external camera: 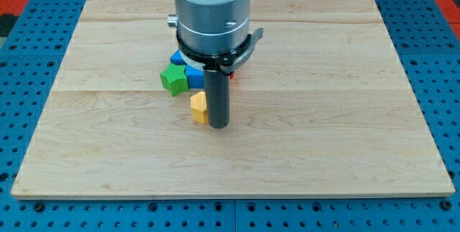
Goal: Push the yellow hexagon to the yellow heart
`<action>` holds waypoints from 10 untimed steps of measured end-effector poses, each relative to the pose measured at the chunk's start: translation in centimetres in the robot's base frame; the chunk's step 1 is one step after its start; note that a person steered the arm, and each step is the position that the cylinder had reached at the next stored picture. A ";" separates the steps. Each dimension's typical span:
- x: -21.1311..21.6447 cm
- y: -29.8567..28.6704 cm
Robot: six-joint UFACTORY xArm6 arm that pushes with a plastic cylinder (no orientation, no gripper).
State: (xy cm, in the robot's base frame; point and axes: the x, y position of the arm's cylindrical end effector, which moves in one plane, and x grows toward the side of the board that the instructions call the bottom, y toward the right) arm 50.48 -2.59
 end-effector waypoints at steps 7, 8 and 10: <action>1.6 -4.0; 0.4 -3.5; -1.4 -2.0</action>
